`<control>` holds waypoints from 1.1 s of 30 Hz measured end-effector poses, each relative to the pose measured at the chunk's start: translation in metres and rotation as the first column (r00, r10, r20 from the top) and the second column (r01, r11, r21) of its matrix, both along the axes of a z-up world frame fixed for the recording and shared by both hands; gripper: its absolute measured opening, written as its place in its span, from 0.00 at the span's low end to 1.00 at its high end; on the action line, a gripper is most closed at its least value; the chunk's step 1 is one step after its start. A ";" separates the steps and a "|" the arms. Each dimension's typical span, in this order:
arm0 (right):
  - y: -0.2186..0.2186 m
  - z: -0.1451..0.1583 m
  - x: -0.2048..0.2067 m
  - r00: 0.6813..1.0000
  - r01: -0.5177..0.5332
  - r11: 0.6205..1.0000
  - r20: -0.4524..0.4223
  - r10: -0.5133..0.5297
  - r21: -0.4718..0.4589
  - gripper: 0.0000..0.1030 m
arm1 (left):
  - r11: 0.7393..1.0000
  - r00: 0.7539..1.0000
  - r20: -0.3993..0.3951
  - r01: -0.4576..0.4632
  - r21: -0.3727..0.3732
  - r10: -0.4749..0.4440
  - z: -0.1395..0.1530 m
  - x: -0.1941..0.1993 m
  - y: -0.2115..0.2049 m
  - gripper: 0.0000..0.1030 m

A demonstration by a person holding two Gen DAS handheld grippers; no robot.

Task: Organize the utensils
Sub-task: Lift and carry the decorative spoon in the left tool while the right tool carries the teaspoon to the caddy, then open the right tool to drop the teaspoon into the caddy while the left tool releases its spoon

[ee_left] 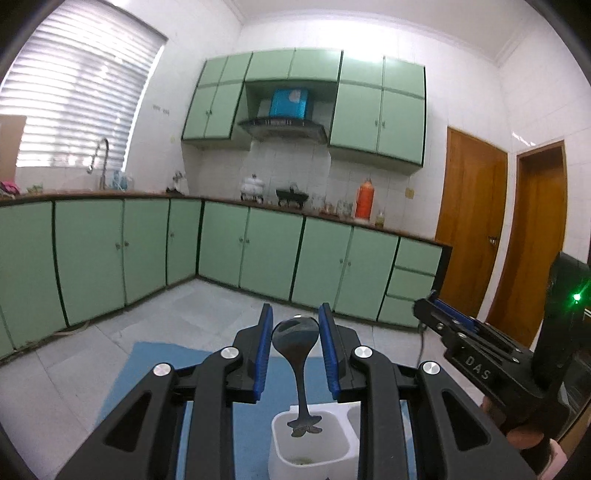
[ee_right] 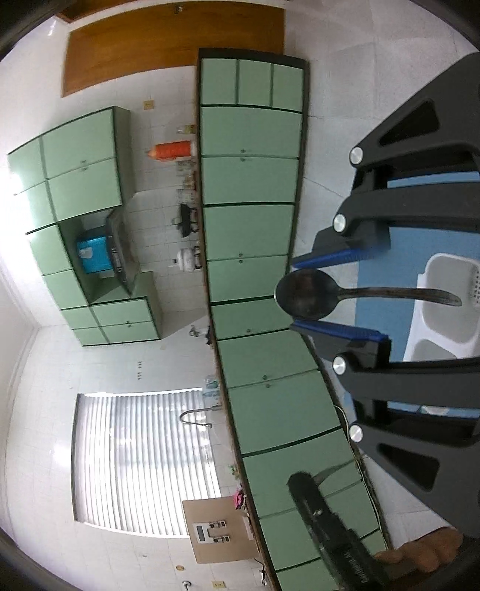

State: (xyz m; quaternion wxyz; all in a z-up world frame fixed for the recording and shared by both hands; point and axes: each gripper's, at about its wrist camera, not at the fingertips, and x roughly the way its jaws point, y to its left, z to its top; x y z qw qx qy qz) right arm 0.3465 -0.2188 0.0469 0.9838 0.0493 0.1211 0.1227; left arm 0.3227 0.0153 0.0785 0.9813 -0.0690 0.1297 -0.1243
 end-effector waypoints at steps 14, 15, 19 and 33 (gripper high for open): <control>0.017 -0.066 0.005 0.978 -0.081 0.997 -0.191 0.080 0.002 0.27 | 0.999 0.987 -0.163 0.018 0.050 -0.010 -0.078 0.037 -0.015 0.25; 0.017 -0.068 0.003 0.977 -0.081 0.997 -0.195 0.080 0.002 0.27 | 0.998 0.985 -0.171 0.021 0.055 -0.011 -0.082 0.038 -0.016 0.25; 0.018 -0.077 -0.001 0.973 -0.089 0.996 -0.212 0.086 -0.002 0.27 | 0.998 0.981 -0.196 0.022 0.067 -0.008 -0.090 0.038 -0.021 0.25; -0.006 -0.073 -0.025 0.984 -0.018 0.999 -0.178 0.024 0.033 0.43 | 0.998 0.983 -0.183 0.009 0.061 0.002 -0.088 0.021 -0.019 0.46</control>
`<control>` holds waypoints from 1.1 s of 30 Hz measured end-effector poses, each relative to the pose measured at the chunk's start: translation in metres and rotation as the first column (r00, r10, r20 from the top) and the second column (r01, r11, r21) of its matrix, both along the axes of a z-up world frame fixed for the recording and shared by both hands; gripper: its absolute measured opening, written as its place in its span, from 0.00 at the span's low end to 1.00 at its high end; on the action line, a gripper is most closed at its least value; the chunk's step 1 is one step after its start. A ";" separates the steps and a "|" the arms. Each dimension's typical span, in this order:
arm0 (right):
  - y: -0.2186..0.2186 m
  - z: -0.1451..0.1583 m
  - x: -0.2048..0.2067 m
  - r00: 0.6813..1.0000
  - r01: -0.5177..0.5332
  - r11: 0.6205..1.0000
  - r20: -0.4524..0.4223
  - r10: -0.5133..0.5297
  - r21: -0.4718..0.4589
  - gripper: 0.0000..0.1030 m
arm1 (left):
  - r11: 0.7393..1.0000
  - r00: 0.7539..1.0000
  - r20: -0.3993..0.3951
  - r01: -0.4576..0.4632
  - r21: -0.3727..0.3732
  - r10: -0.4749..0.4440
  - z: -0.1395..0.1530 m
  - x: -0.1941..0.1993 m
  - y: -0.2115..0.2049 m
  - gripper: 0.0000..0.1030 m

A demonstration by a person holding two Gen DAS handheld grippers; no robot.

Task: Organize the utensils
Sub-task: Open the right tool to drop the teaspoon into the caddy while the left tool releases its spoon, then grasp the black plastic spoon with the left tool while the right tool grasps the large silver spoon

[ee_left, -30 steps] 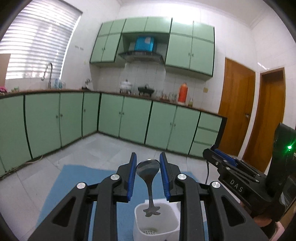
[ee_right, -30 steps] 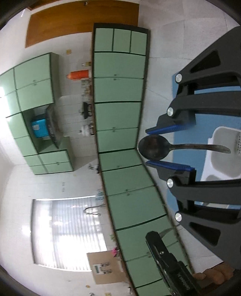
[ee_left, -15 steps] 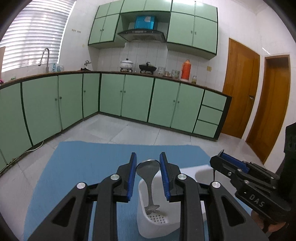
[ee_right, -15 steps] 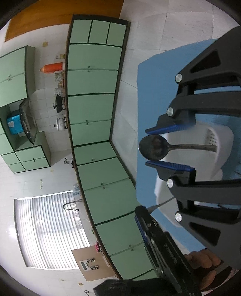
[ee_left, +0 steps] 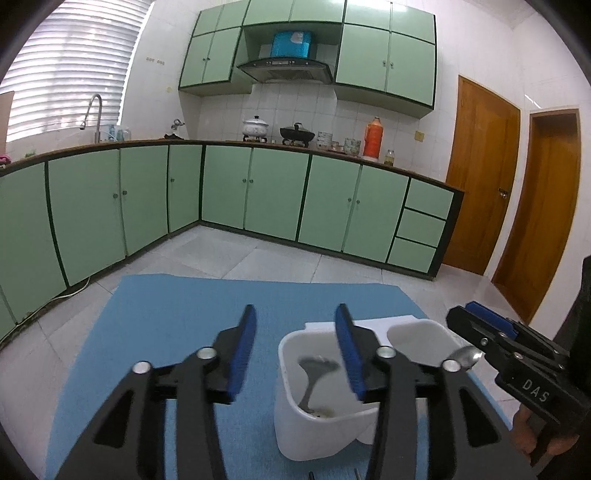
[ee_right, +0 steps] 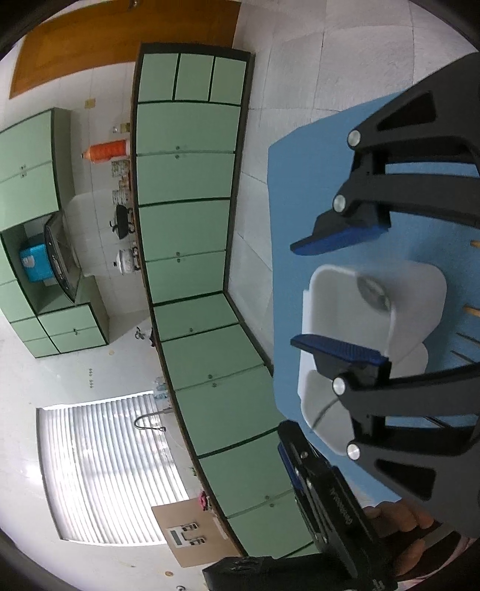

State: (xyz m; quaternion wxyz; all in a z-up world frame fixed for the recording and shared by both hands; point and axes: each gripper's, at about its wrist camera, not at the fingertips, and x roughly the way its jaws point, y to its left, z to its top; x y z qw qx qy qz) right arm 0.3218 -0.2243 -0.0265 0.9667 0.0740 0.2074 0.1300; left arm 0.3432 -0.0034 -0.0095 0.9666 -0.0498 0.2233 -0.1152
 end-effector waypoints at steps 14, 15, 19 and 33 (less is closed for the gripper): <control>-0.041 -0.006 -0.066 0.985 0.159 0.987 -0.061 -0.161 -0.029 0.82 | 0.995 0.992 -0.073 -0.103 -0.006 0.103 0.005 -0.066 0.050 0.88; -0.043 -0.011 -0.071 0.983 0.165 0.986 -0.080 -0.167 -0.035 0.85 | 0.994 0.988 -0.108 -0.107 0.003 0.107 -0.001 -0.072 0.053 0.89; -0.047 -0.028 -0.084 0.972 0.181 0.982 -0.145 -0.187 -0.055 0.88 | 0.991 0.971 -0.200 -0.125 0.057 0.134 -0.025 -0.086 0.057 0.89; -0.036 -0.068 -0.107 0.959 0.148 0.981 -0.223 -0.173 -0.123 0.88 | 0.979 0.907 -0.372 -0.155 0.136 0.195 -0.092 -0.096 0.050 0.88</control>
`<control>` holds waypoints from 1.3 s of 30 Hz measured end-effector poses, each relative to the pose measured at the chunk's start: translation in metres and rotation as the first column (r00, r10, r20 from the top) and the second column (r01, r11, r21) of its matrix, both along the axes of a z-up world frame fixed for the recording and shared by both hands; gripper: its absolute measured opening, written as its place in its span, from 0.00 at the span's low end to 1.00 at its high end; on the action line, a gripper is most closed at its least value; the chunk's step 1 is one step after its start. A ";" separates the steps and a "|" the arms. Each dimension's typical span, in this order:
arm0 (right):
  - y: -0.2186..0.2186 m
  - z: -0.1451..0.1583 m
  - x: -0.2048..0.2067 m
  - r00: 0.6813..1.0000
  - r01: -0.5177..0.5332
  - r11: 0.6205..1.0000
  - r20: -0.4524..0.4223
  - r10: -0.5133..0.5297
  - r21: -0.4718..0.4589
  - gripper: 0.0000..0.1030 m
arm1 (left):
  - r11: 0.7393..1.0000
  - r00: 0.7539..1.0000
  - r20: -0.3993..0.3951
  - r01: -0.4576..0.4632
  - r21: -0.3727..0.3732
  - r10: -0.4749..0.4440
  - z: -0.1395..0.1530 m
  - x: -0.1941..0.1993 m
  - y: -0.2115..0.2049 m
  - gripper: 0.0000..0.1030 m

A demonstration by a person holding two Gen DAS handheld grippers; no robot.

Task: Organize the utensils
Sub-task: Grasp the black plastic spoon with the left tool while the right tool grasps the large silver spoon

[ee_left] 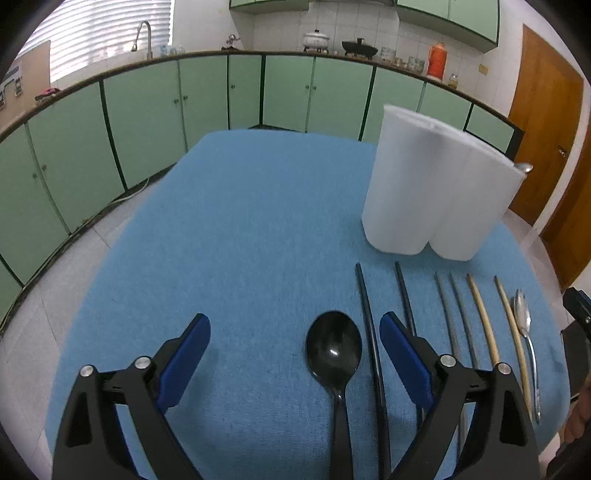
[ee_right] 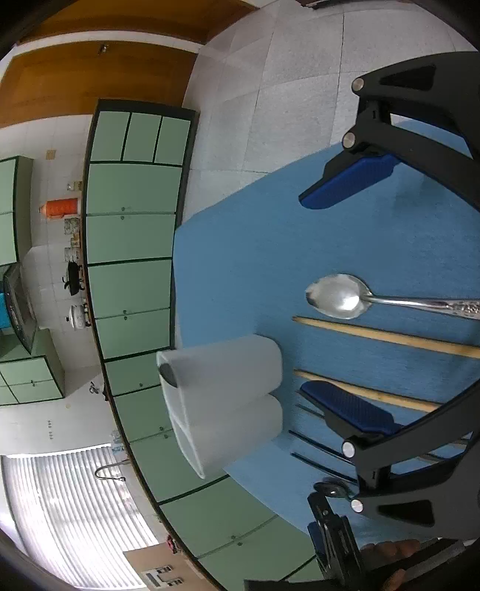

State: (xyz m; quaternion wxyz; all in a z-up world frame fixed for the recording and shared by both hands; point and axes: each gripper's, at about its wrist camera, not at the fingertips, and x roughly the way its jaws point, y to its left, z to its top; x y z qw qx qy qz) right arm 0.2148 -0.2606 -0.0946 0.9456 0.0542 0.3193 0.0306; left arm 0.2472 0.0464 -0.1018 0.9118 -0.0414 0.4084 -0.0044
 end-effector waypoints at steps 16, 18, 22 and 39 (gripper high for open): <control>0.005 -0.013 0.009 0.999 -0.015 1.000 -0.048 0.014 -0.021 0.86 | 0.998 0.998 -0.035 0.047 0.035 -0.046 -0.019 0.006 -0.013 0.54; 0.006 -0.016 0.011 0.998 -0.023 0.999 -0.067 0.021 -0.025 0.80 | 0.998 0.998 -0.034 0.051 0.030 -0.050 -0.018 0.005 -0.011 0.46; 0.005 -0.018 0.014 0.996 -0.019 0.999 -0.092 0.015 -0.036 0.77 | 0.998 0.998 -0.034 0.061 0.017 -0.061 -0.017 0.003 -0.011 0.36; 0.000 -0.030 0.045 0.976 -0.030 0.999 -0.219 0.022 -0.035 0.55 | 0.997 0.996 -0.018 0.083 -0.001 -0.083 -0.015 0.007 -0.009 0.33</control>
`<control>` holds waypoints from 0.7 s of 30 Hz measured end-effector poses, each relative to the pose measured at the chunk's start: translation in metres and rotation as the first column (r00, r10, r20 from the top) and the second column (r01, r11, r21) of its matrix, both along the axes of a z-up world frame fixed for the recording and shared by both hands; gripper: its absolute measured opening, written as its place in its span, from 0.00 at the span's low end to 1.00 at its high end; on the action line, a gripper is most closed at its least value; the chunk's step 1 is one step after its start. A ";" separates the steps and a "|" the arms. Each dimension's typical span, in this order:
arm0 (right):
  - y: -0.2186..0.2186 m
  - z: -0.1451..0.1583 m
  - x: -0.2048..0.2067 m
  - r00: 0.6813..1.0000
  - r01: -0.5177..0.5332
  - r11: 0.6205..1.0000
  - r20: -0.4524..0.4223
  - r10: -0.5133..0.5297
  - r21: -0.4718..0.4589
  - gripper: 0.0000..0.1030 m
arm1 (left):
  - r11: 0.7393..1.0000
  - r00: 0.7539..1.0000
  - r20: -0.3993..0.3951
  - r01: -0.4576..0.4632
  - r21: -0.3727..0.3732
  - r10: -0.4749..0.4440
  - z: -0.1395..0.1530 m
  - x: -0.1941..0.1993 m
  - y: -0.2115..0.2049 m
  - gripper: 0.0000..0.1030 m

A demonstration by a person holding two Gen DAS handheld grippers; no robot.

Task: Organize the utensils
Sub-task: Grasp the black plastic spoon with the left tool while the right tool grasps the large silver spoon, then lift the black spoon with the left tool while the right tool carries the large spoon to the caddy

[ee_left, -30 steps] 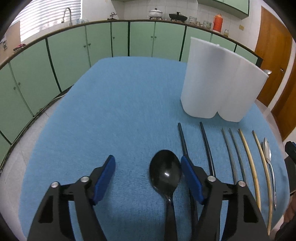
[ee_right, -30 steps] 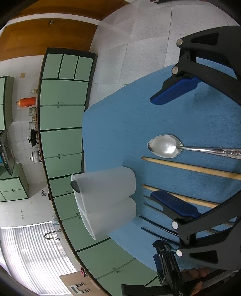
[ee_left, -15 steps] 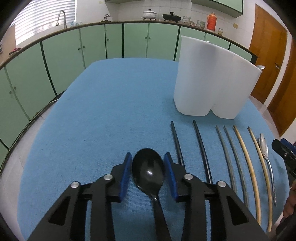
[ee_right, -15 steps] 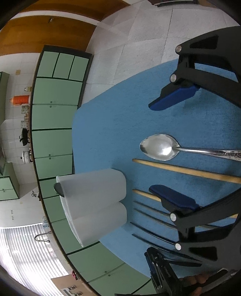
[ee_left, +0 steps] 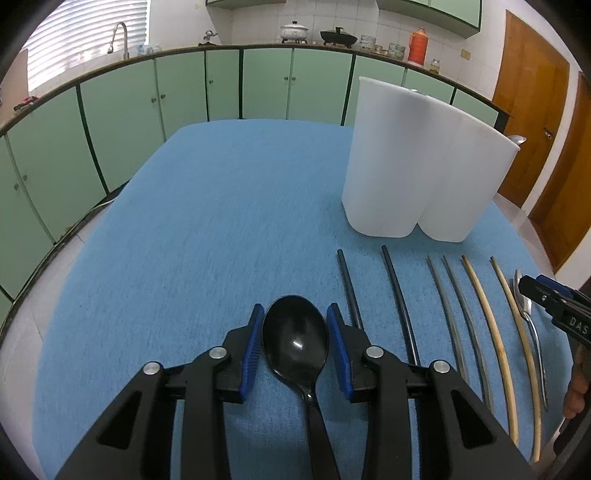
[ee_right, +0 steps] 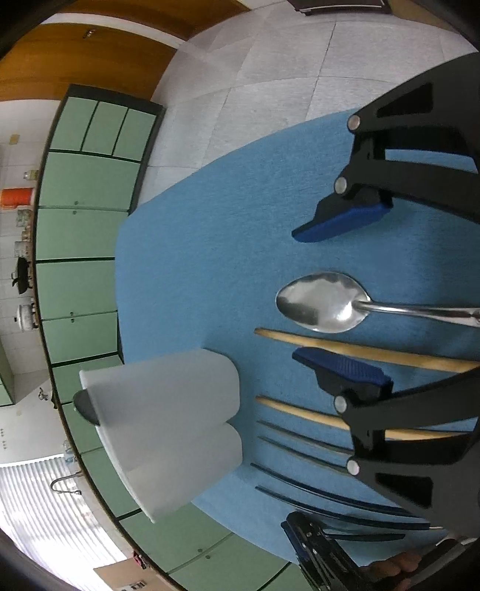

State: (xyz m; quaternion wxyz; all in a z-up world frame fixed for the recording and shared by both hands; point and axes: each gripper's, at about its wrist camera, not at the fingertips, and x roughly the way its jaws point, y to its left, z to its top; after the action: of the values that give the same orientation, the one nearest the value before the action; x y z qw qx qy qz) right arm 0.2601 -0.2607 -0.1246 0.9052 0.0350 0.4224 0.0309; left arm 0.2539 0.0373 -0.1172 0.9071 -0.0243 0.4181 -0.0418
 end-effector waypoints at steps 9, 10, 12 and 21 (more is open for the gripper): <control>0.000 -0.007 0.008 0.999 0.009 1.000 -0.033 -0.009 0.000 0.40 | 1.000 1.000 0.007 0.009 0.008 -0.009 -0.001 -0.001 -0.004 0.33; 0.000 -0.008 0.009 0.999 0.007 1.000 -0.038 -0.007 -0.003 0.36 | 1.000 1.000 0.008 0.009 0.009 -0.009 -0.001 -0.001 -0.004 0.33; -0.001 -0.008 0.008 0.999 0.002 1.000 -0.042 -0.002 -0.003 0.32 | 1.000 1.000 0.008 0.009 0.008 -0.009 -0.001 -0.001 -0.004 0.33; 0.004 -0.007 0.003 0.998 -0.003 0.999 -0.061 0.000 -0.050 0.37 | 1.000 1.000 0.008 0.012 0.011 -0.012 -0.001 -0.001 -0.006 0.33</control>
State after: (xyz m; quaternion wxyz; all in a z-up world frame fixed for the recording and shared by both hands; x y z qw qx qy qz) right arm 0.2635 -0.2567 -0.1317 0.8925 0.0131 0.4505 0.0197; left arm 0.2533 0.0309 -0.1186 0.9087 -0.0167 0.4147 -0.0449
